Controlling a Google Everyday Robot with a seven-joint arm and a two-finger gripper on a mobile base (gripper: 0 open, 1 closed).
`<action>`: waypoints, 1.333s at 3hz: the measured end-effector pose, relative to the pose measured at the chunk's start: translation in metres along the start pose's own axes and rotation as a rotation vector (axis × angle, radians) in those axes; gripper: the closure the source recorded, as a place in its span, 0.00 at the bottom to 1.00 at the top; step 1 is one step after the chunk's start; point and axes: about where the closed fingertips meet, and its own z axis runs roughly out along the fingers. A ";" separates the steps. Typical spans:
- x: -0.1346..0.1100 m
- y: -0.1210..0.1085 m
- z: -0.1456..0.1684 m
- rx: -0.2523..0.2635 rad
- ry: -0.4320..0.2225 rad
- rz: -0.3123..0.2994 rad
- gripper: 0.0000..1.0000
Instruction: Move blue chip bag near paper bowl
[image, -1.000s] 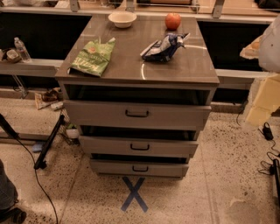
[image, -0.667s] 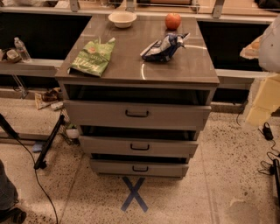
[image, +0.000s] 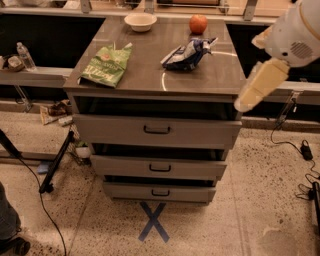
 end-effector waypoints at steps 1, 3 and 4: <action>-0.031 -0.051 0.038 0.088 -0.158 0.078 0.00; -0.036 -0.057 0.033 0.122 -0.174 0.073 0.00; -0.030 -0.067 0.050 0.134 -0.196 0.168 0.00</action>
Offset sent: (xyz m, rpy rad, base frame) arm 0.0477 0.0172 -0.0062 0.1180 -0.0609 -0.0408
